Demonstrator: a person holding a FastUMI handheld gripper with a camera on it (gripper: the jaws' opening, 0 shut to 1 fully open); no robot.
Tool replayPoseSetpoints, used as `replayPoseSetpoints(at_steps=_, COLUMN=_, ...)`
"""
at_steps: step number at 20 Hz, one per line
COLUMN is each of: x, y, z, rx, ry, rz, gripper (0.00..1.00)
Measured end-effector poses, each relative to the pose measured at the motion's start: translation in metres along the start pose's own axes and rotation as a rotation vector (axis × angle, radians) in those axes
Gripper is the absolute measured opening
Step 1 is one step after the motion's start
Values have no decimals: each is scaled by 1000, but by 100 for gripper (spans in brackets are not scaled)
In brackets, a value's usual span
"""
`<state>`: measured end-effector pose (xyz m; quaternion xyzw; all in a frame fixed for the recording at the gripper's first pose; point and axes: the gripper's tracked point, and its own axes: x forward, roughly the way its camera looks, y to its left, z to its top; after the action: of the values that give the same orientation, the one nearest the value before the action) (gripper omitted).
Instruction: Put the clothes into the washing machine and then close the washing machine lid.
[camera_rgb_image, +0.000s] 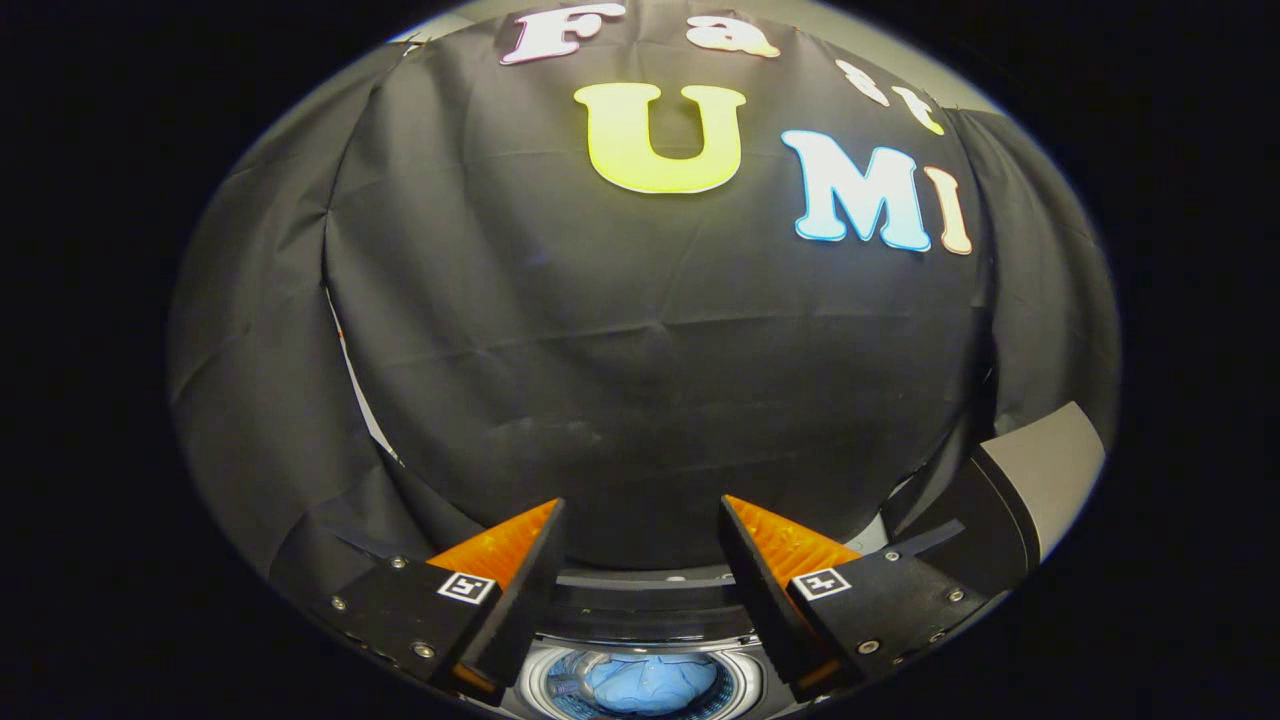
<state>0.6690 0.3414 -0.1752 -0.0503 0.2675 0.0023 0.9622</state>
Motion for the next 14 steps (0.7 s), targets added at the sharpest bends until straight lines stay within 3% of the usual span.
replayPoseSetpoints(at_steps=14, x=-44, y=5, z=-26, rx=-6, ry=-87, rz=1, gripper=93)
